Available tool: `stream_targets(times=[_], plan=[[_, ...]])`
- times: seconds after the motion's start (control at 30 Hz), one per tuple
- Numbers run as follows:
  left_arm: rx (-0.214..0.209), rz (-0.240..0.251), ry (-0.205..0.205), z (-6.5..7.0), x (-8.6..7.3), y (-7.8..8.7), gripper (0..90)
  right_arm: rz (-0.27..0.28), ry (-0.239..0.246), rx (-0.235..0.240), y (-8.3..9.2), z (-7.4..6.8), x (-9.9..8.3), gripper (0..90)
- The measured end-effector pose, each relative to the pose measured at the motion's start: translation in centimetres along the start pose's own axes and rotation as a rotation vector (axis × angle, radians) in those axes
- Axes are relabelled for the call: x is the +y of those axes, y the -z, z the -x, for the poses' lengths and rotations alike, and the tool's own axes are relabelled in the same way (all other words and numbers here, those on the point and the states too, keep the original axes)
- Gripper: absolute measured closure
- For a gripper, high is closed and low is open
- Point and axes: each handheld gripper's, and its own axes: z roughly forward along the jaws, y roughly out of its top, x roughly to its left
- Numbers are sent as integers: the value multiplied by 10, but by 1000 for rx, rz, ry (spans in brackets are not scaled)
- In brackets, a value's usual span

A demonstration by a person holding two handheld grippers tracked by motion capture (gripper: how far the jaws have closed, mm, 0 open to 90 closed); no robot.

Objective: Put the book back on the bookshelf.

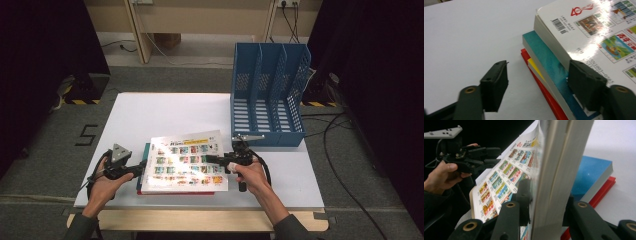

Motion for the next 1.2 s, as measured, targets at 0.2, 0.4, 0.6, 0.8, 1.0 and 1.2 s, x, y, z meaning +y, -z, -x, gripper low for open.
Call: stream_targets(times=[0.2,0.4,0.6,0.8,1.0,1.2], plan=[[-2,16,105,-16,-5,0,154,-1,35,8,6,-7,16,728],[-3,27,146,-21,-8,-2,153,-22,82,-19,24,-20,47,732],[11,48,177,-27,-8,-1,153,-66,150,-69,42,-34,75,735],[27,32,182,-34,-12,-5,153,-126,218,-127,66,-52,102,736],[48,14,229,-44,-19,-10,154,-196,300,-238,94,-79,126,737],[57,-42,202,-46,-25,-17,156,-240,352,-328,117,-97,136,738]])
